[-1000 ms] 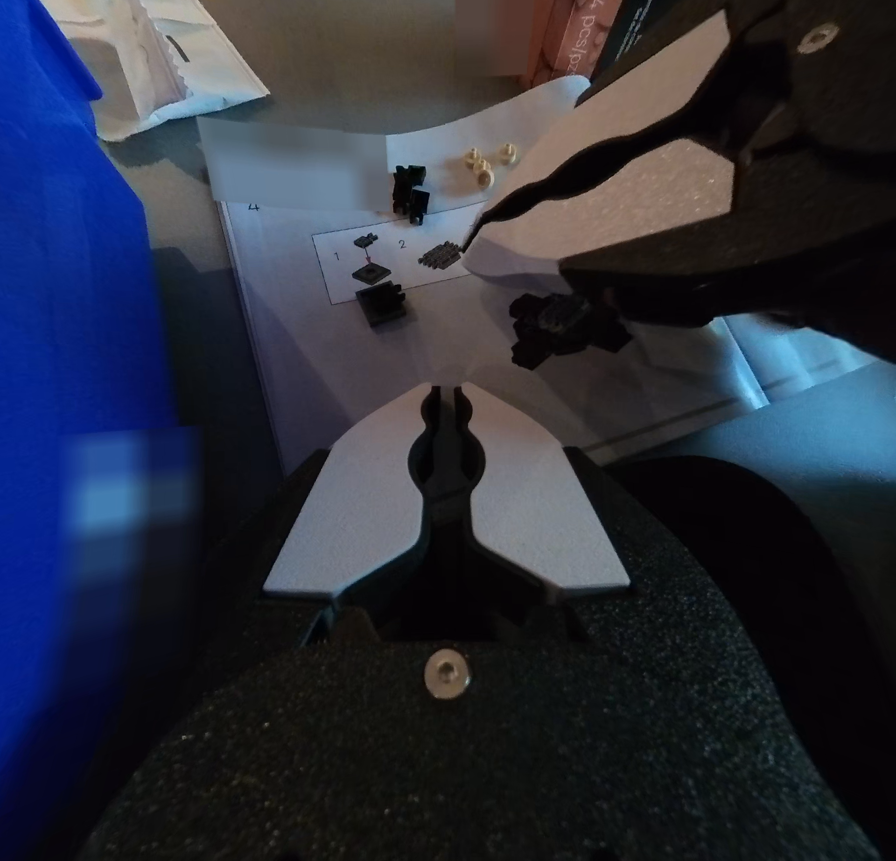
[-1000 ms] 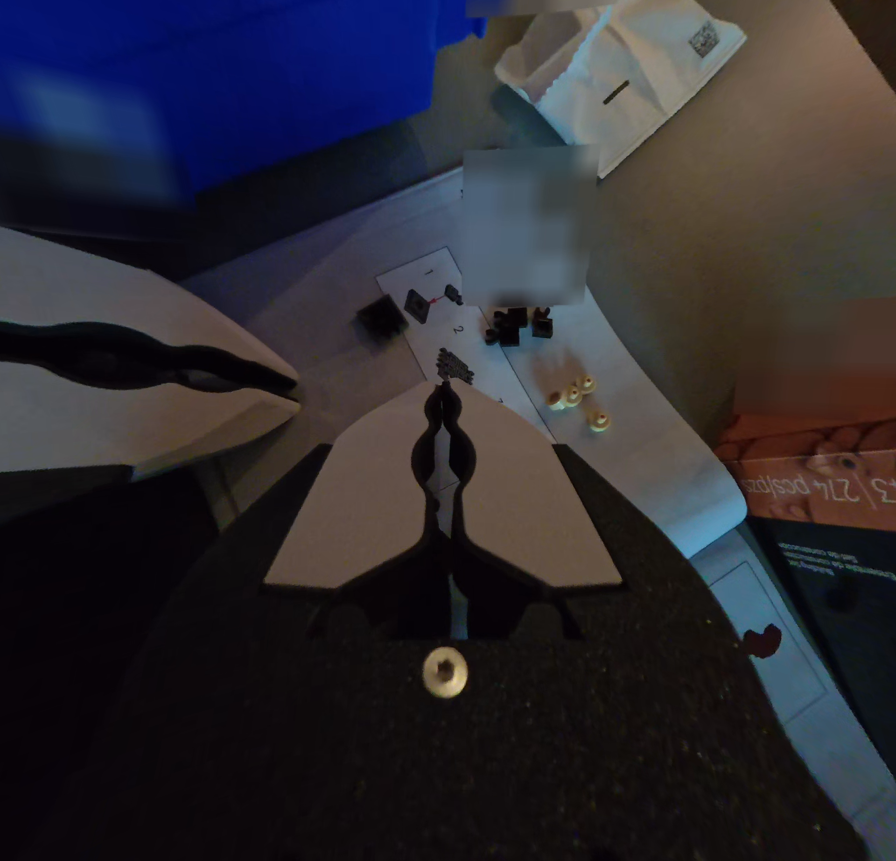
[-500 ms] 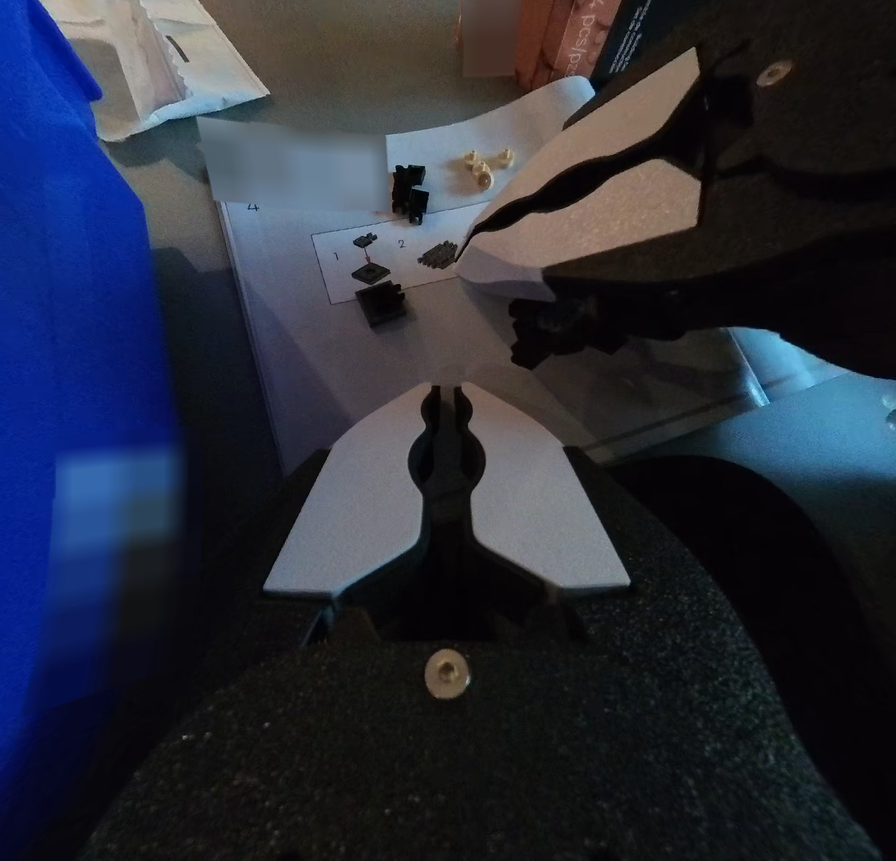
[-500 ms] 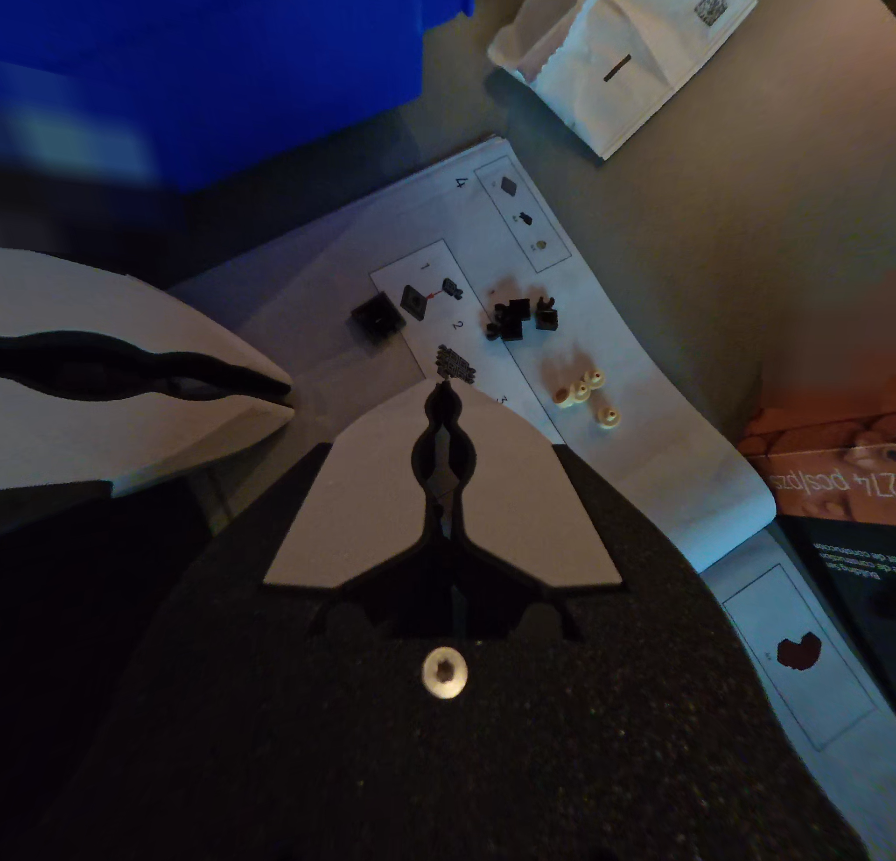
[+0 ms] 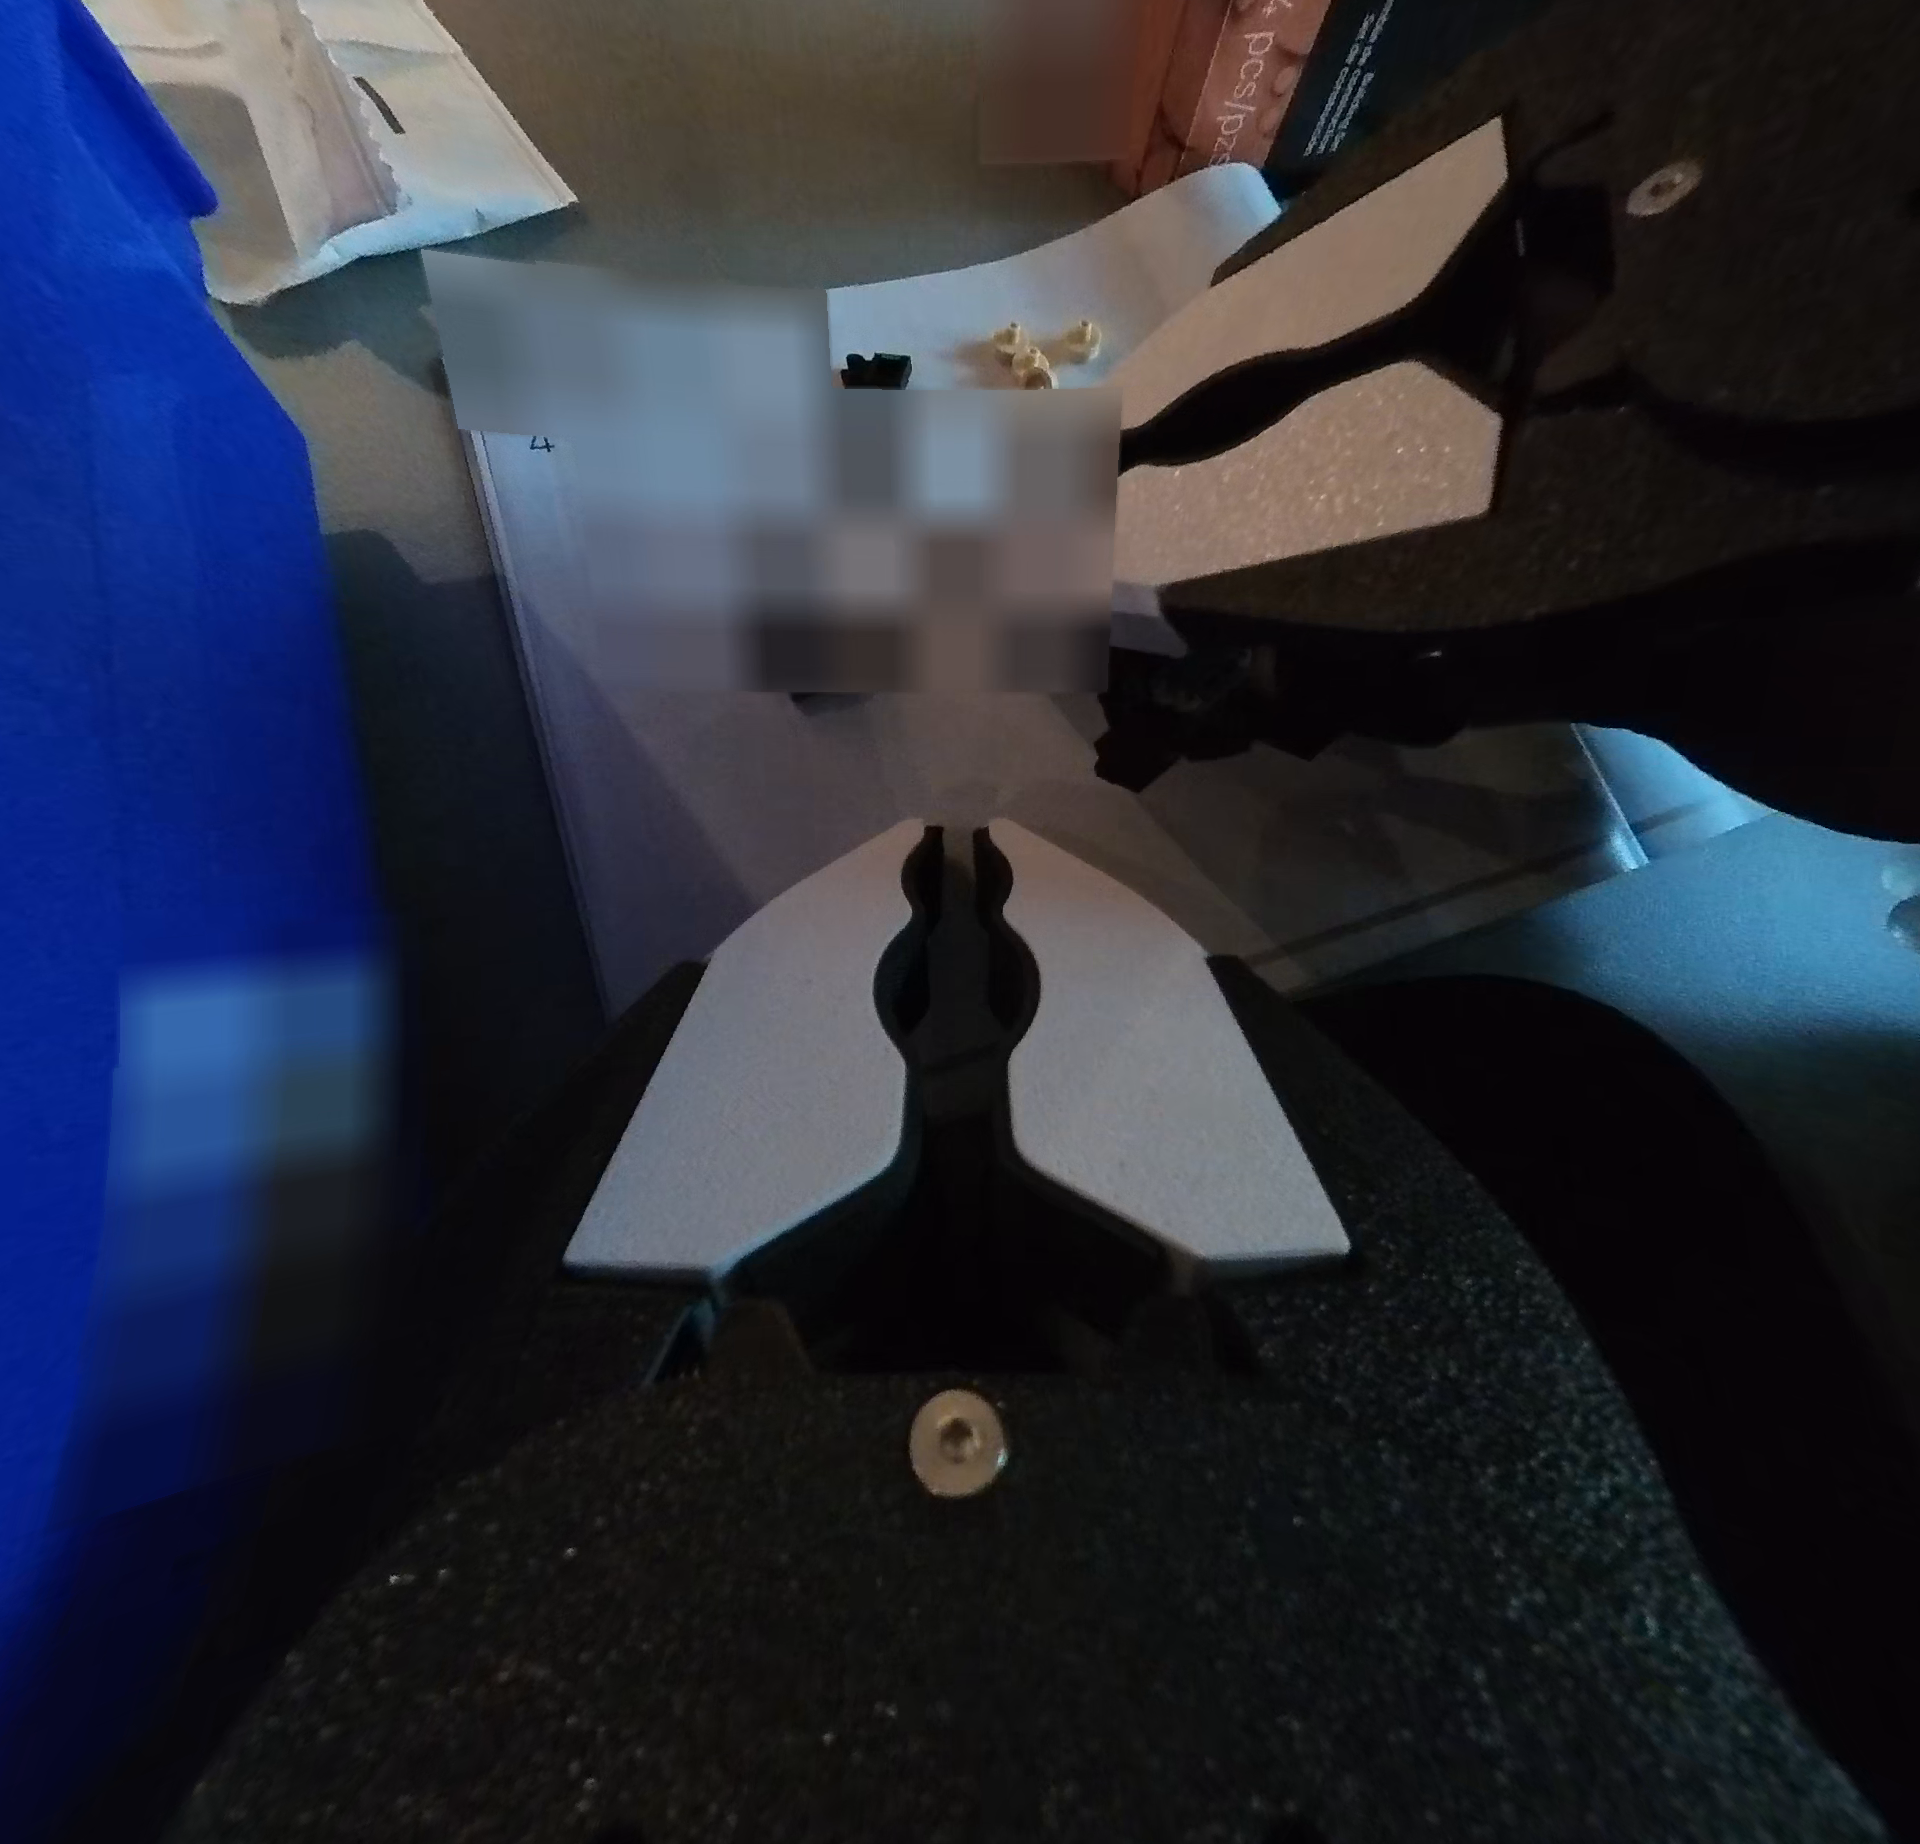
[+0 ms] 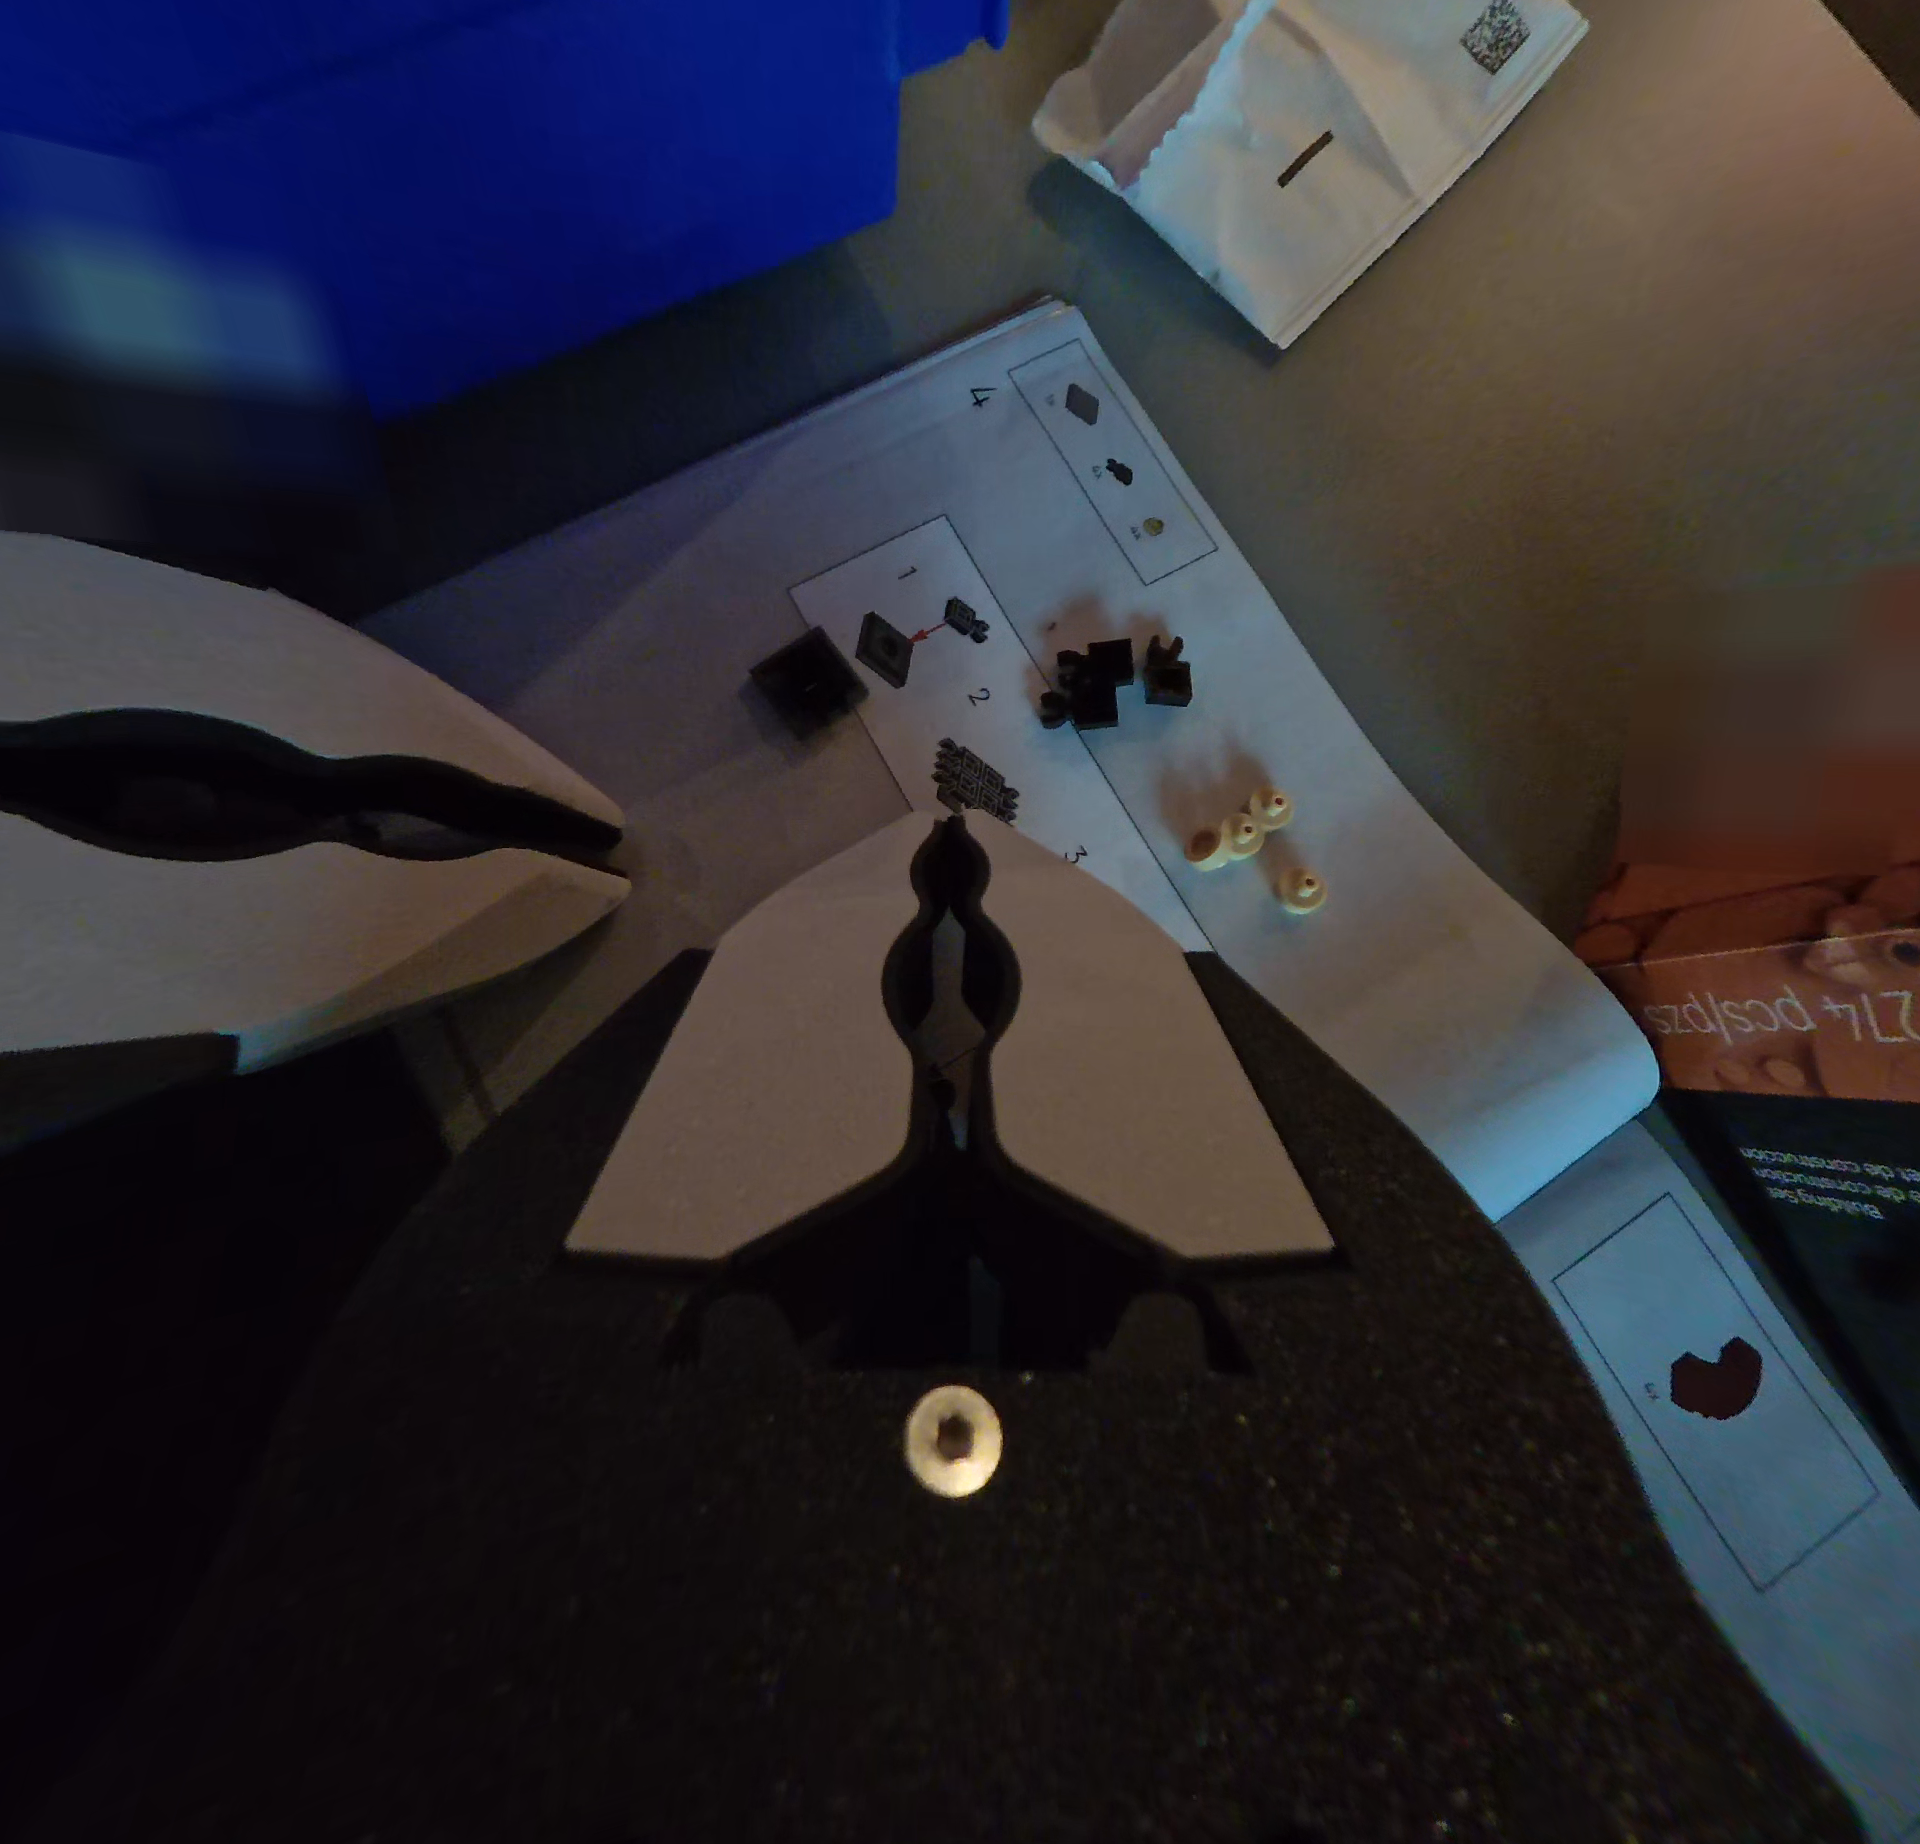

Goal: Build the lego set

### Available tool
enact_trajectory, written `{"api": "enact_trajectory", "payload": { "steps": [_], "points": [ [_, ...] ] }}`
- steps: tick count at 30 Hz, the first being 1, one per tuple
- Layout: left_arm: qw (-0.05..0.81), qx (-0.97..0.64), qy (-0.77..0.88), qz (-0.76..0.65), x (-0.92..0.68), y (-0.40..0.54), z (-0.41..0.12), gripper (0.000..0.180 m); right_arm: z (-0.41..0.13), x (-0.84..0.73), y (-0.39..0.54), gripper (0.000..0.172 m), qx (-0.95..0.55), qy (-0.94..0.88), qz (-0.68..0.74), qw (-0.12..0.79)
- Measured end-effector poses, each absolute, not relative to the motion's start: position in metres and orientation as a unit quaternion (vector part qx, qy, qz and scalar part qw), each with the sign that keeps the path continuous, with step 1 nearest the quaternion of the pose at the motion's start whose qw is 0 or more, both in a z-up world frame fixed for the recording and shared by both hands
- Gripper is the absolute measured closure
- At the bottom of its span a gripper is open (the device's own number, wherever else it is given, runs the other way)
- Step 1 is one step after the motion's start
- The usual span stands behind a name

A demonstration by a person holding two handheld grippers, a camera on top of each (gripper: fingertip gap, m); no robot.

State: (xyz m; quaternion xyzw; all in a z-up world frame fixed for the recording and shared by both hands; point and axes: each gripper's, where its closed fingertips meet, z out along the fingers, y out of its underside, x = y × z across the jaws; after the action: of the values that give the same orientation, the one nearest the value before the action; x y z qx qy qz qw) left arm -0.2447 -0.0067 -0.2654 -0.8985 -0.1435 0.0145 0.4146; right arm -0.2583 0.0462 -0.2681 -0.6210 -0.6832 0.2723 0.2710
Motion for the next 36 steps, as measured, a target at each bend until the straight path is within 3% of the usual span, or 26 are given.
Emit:
{"api": "enact_trajectory", "payload": {
  "steps": [6,9,16,36],
  "points": [
    [0.414,-0.899,-0.143,0.016,-0.245,-0.007,-0.265,0.174,-0.267,-0.259,0.047,0.172,-0.615,-0.685,0.27,0.282],
    [0.415,-0.898,-0.144,0.013,-0.245,-0.007,-0.265,0.175,-0.249,-0.264,0.038,0.172,-0.577,-0.678,0.302,0.341],
    [0.415,-0.898,-0.144,0.013,-0.245,-0.007,-0.266,0.174,-0.26,-0.265,0.016,0.172,-0.587,-0.694,0.315,0.272],
    [0.415,-0.899,-0.143,0.014,-0.245,-0.007,-0.266,0.174,-0.258,-0.26,0.03,0.167,-0.608,-0.688,0.3,0.259]
  ]
}}
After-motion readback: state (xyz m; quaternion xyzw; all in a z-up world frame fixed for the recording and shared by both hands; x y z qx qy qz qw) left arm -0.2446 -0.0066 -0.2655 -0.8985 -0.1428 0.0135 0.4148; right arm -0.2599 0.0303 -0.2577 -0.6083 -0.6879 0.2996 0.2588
